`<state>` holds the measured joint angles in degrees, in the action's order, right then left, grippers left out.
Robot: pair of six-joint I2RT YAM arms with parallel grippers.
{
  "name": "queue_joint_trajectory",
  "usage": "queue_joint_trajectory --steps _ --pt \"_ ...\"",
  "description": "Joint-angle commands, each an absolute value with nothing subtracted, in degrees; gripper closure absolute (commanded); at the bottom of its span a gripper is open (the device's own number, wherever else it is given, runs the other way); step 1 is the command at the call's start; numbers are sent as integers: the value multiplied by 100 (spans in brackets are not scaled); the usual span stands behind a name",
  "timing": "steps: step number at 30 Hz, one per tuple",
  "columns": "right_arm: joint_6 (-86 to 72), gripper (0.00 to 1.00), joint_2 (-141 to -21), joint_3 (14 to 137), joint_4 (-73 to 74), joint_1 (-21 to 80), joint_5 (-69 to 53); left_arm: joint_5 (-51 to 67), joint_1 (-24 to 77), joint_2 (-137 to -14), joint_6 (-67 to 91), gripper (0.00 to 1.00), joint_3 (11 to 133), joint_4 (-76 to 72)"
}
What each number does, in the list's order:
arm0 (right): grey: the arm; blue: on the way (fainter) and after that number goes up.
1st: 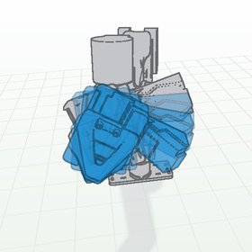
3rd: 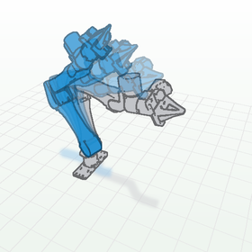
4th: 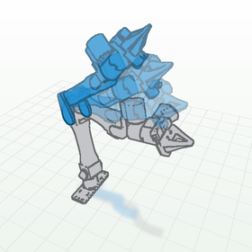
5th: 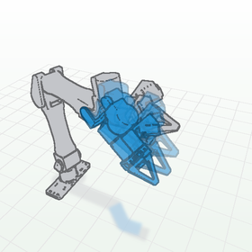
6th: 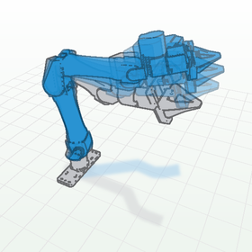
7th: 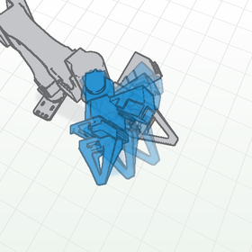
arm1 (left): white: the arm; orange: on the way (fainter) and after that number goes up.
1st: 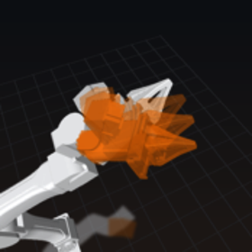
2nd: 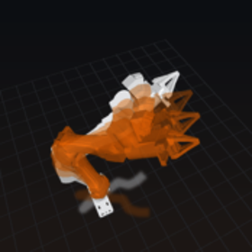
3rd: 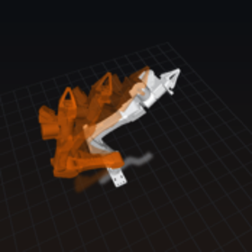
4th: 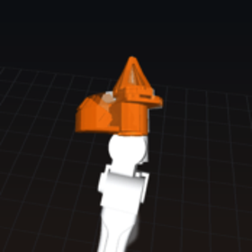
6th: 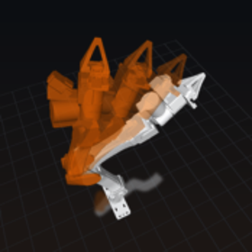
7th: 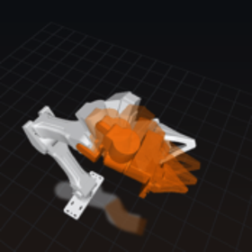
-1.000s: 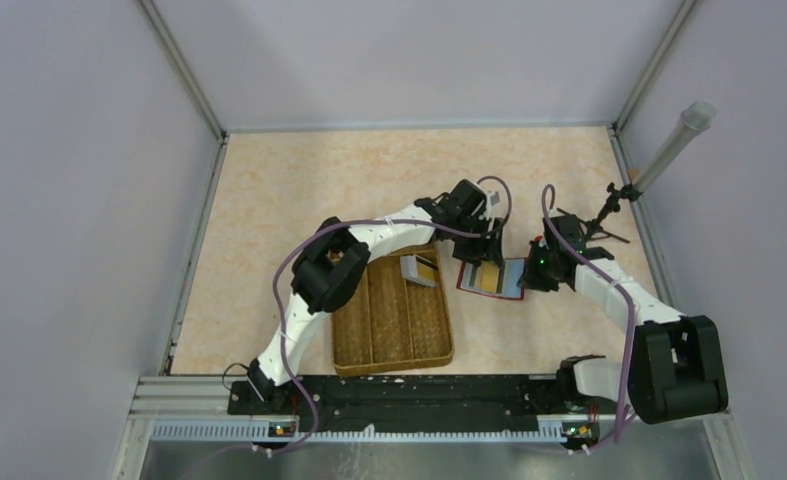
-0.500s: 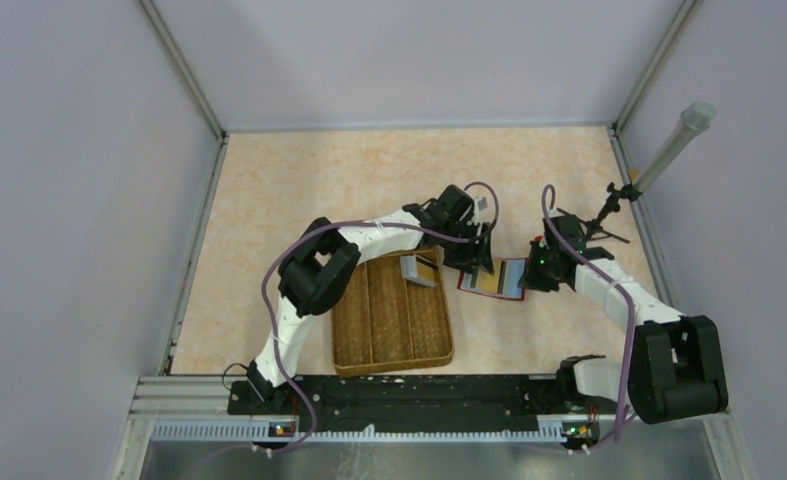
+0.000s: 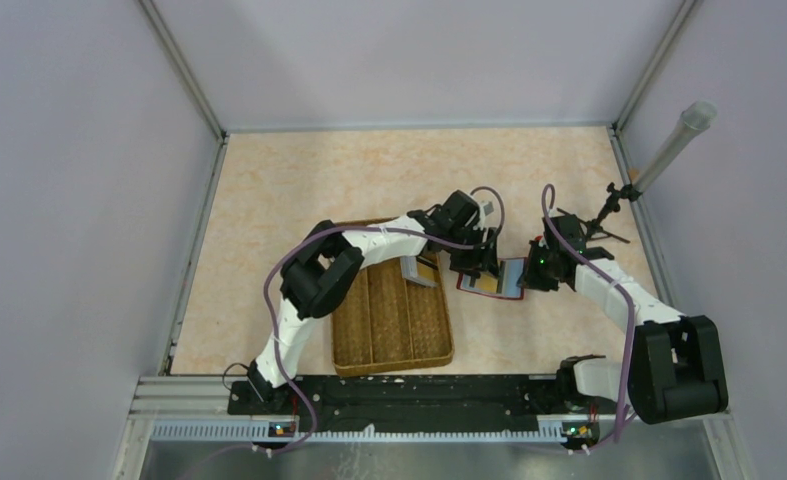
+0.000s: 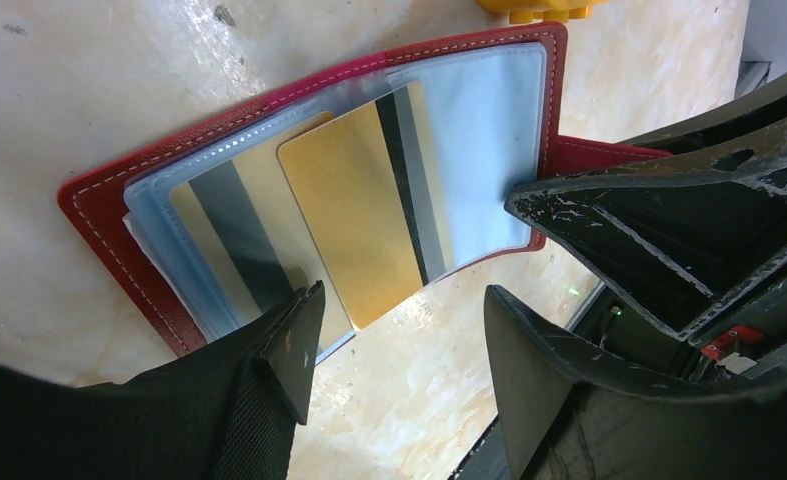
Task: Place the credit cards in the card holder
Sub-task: Insert the credit card into the card holder.
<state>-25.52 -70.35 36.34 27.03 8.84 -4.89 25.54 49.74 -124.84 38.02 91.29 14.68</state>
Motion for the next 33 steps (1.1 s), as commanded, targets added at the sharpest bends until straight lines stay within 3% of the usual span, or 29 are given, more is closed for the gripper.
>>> queue_joint_trajectory --steps 1,7,18,33 --pt "-2488 100 -6900 3621 2508 876 -562 2349 5053 -12422 3720 34 9184 1489" --pt "-2510 100 -6864 3587 2458 873 -659 2542 5071 -12563 3793 34 9127 1139" --pt "-2649 72 -6696 3473 2460 875 -727 2776 5087 -12632 4127 34 8653 -200" --pt "-2965 70 -6305 3319 2440 872 -387 3110 5247 -12692 4570 34 8455 -1369"
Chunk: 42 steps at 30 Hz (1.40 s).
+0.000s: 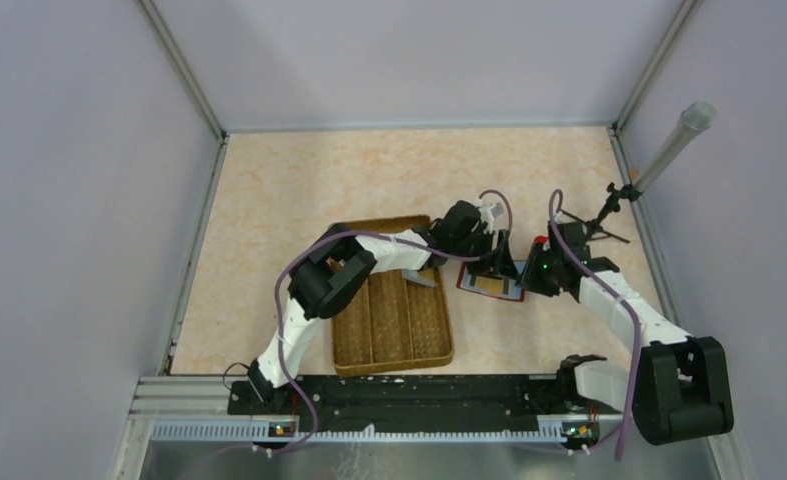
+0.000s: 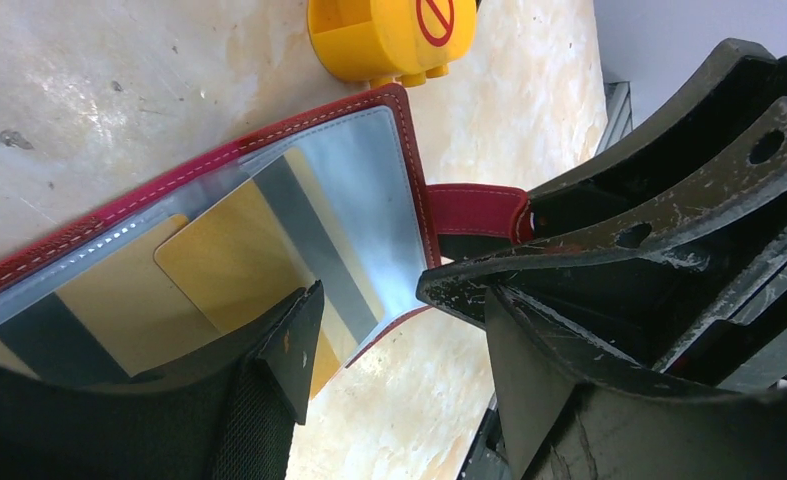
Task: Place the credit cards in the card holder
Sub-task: Insert the credit card into the card holder.
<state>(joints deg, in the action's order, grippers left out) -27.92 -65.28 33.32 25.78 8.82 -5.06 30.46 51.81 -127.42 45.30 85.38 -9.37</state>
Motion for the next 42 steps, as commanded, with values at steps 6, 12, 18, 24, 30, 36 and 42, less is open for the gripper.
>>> queue_joint_trajectory --steps 6,12,18,24,30,36,42 --pt "-2926 63 -5783 3574 2875 874 -225 2724 5238 -12129 4157 32 8377 -971" --pt "-2701 44 -5635 3715 3068 844 -277 2018 5217 -11517 3917 25 8201 -445" --pt "-2729 43 -5922 3597 2777 673 -662 1828 5101 -11424 4128 22 8069 -115" --pt "-2730 47 -6173 3481 2743 659 -386 1846 5035 -11653 4248 22 8132 -26" --pt "-2880 47 -6233 3303 2568 519 -42 2049 5019 -12013 4393 23 8332 -26" --pt "-2999 52 -6553 3078 2144 452 -378 2069 5019 -12240 4428 24 8438 133" --pt "-3053 62 -6704 2955 1879 442 -518 2201 5019 -12457 4491 24 8506 50"
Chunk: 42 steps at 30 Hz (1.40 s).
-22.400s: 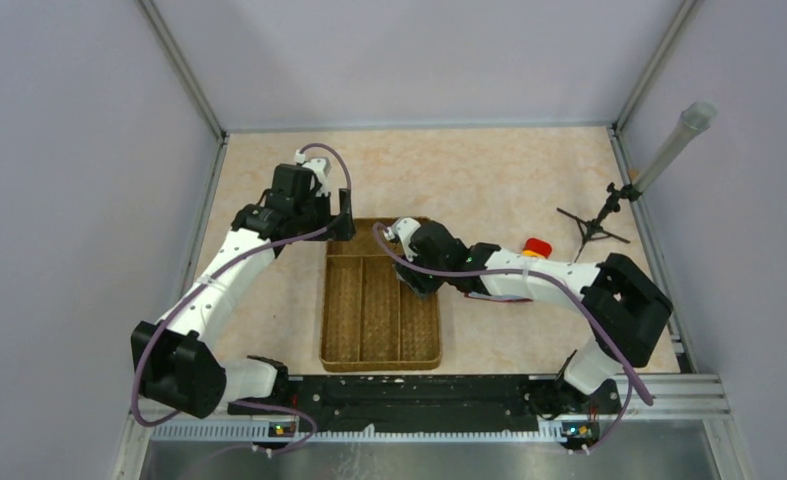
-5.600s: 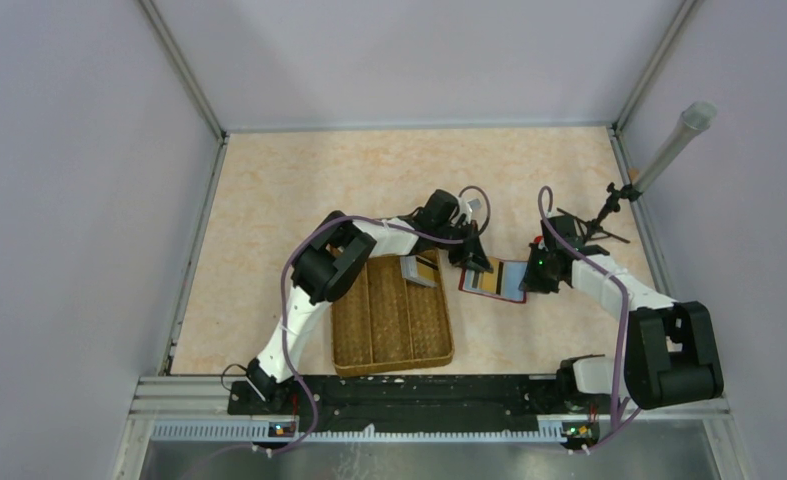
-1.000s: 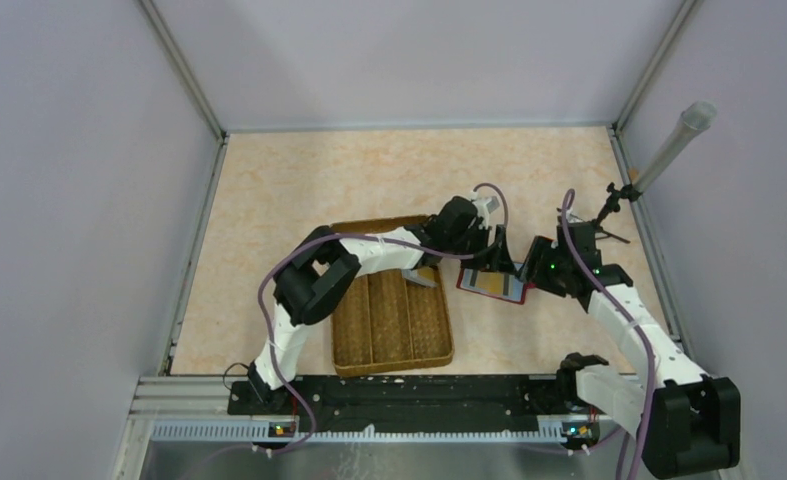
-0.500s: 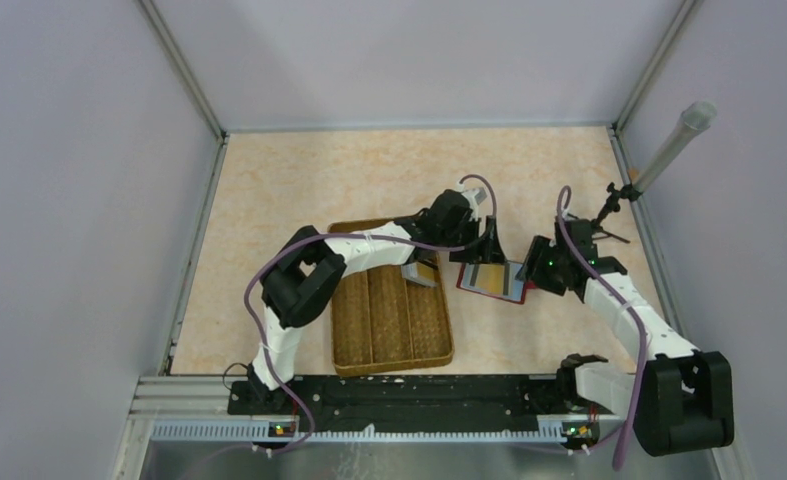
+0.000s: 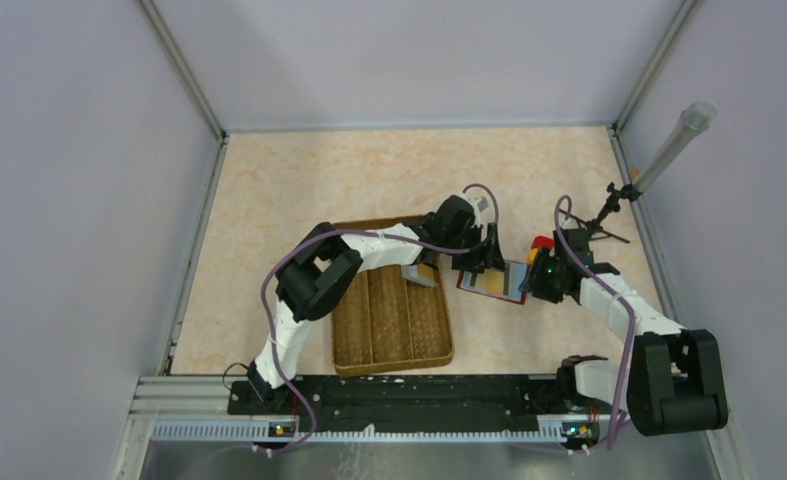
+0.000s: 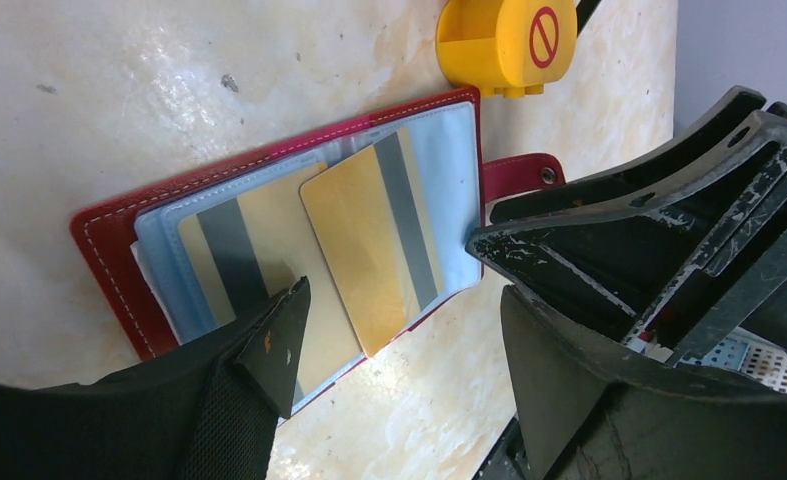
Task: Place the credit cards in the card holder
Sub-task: Insert the credit card into the card holder.
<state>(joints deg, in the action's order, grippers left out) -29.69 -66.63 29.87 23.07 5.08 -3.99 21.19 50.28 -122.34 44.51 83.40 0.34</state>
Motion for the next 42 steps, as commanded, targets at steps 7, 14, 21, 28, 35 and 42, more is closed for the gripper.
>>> queue_joint_trajectory --steps 7,14,21,28,35,42 --pt "-3063 73 -6772 2848 1716 433 -585 2419 5019 -12693 4583 24 8564 -215" --pt "-3075 74 -6776 2827 1665 434 -594 2621 5032 -12878 4711 25 8606 -470" --pt "-3116 74 -6768 2771 1579 432 -598 2742 5109 -12917 4898 25 8596 -802" --pt "-3138 75 -6756 2748 1540 435 -592 2764 5168 -13016 4923 25 8774 -800" --pt "-3173 76 -6617 2725 1583 431 -481 2794 5190 -13059 4961 25 8873 -823" --pt "-3219 75 -6250 2750 1755 434 -230 2743 5203 -12962 4891 25 8886 -771"
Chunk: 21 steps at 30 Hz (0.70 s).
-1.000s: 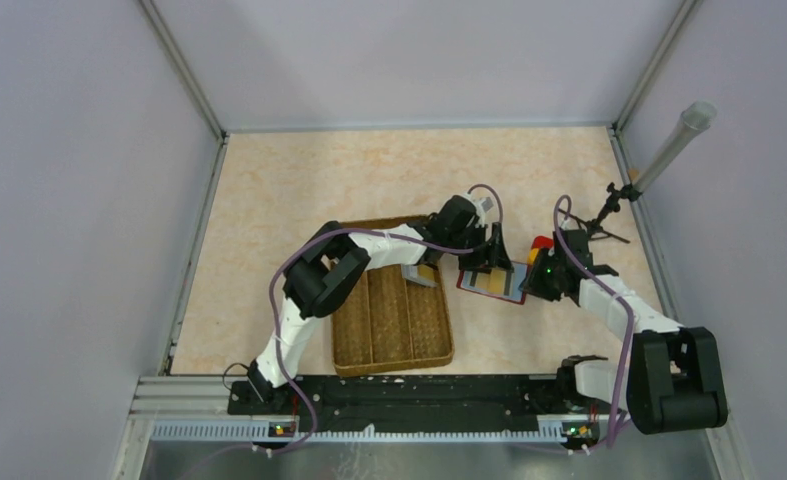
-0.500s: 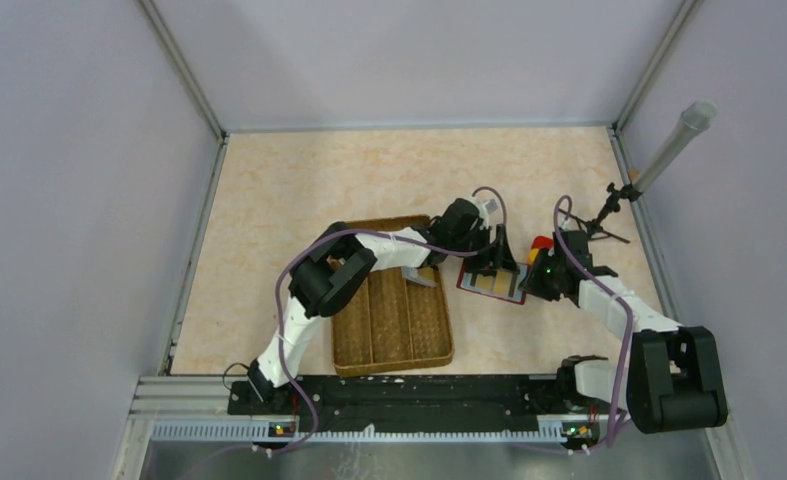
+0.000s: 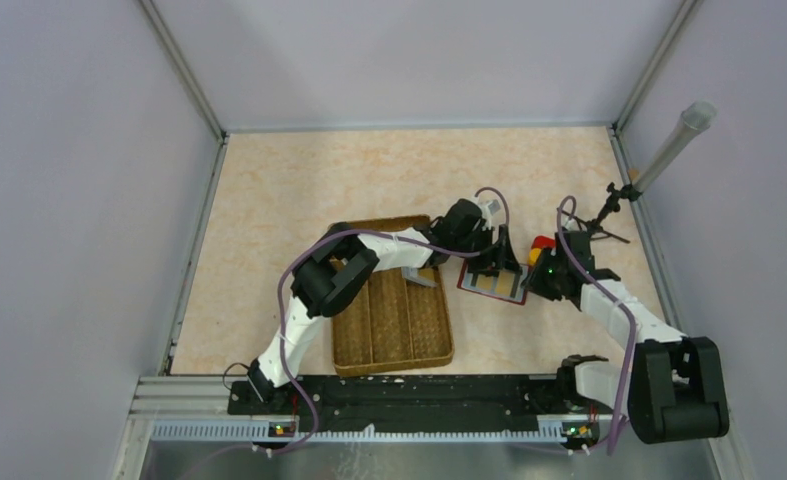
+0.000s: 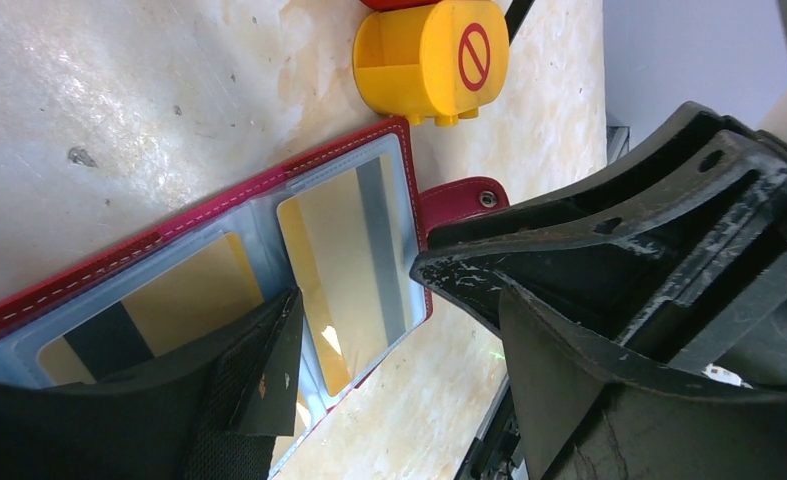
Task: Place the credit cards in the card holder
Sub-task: Insert the credit card into the card holder.
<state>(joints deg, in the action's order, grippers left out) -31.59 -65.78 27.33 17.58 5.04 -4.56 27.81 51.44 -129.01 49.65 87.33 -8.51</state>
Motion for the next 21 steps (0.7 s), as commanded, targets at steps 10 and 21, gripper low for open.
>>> queue_joint_trajectory --steps 10,21 --pt "-3172 69 -5759 2831 2163 408 -105 2187 5064 -12208 4346 21 8631 -228" --pt "-3263 66 -5722 2635 1767 363 -778 1726 5012 -11460 3912 21 8309 423"
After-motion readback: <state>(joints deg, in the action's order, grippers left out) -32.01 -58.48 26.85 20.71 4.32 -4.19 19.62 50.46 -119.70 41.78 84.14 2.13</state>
